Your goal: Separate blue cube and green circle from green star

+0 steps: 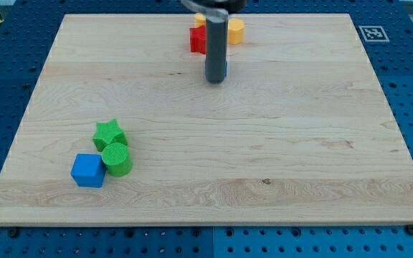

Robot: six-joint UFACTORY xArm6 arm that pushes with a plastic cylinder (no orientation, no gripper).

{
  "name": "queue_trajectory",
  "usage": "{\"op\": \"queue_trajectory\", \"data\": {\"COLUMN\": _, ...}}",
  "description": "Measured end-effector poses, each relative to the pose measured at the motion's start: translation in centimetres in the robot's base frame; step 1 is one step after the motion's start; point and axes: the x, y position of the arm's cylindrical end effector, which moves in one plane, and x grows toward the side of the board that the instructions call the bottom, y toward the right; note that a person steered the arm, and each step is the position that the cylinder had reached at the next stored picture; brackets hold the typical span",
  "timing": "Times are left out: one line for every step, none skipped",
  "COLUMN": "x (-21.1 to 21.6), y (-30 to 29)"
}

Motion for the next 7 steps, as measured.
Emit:
{"op": "queue_trajectory", "data": {"x": -2.6, "y": 0.3}}
{"op": "queue_trajectory", "data": {"x": -2.0, "y": -2.5}}
{"op": "queue_trajectory", "data": {"x": -1.0, "y": -9.0}}
{"op": "queue_trajectory", "data": {"x": 2.4, "y": -15.8}}
{"op": "queue_trajectory", "data": {"x": 8.3, "y": -20.9}}
{"op": "queue_trajectory", "data": {"x": 14.4, "y": -23.5}}
{"op": "queue_trajectory", "data": {"x": 20.7, "y": -23.4}}
